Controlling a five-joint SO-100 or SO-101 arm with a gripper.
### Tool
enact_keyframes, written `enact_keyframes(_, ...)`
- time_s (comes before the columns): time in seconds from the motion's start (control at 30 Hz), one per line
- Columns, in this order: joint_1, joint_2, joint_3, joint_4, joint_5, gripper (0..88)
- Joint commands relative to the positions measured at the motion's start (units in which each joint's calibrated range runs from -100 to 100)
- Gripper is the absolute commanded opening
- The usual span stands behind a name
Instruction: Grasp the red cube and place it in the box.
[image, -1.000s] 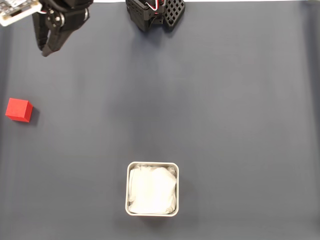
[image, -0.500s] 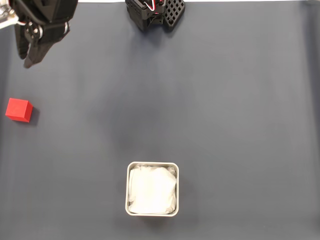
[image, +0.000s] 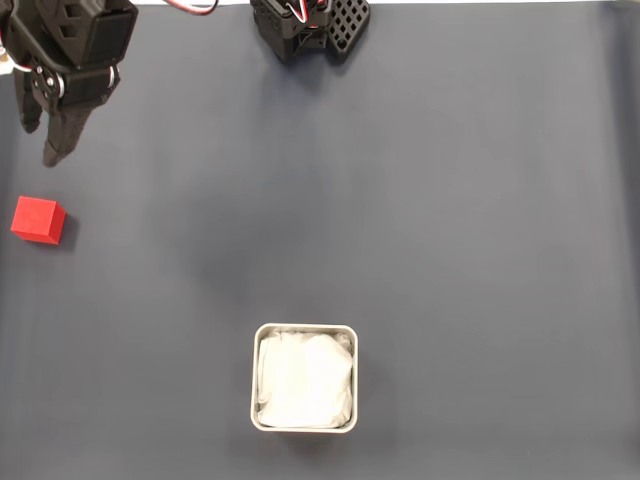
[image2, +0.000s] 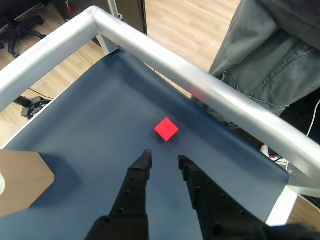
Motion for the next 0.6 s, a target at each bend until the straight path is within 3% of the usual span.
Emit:
enact_keyframes(0.0, 1.1, 0.0, -2.9, -1.9, -0.7, 13.5)
enact_keyframes(0.57, 2.8, 3.8, 1.3, -10.7, -0.2, 19.5)
